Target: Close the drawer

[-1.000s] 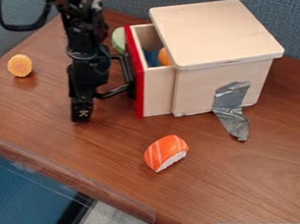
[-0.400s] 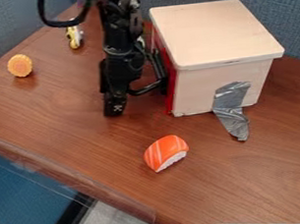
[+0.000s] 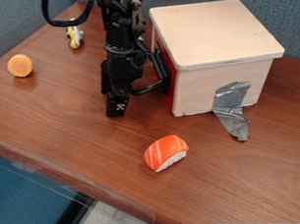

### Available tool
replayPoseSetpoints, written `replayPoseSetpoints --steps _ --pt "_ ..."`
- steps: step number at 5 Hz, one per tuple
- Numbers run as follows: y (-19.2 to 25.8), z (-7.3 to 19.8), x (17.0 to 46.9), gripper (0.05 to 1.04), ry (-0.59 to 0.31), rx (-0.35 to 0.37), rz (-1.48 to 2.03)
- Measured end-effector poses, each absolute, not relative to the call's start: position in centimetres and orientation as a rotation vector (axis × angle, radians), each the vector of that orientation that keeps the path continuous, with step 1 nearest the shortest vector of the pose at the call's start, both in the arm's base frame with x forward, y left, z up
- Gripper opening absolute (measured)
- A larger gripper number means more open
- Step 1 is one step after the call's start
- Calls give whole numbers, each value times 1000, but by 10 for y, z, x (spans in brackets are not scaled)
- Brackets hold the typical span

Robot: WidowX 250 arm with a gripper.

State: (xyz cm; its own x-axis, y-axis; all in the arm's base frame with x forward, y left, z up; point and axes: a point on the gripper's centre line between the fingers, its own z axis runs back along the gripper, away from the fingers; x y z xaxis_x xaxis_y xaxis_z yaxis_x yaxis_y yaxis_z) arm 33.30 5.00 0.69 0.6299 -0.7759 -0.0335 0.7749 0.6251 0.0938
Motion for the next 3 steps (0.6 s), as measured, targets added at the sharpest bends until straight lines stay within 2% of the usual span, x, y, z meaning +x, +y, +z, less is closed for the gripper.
replayPoseSetpoints --steps 1,2,3 --pt "84 24 322 999 8 104 -814" --pt "123 54 315 999 4 116 -696" --pt "138 94 309 999 -30 93 -611"
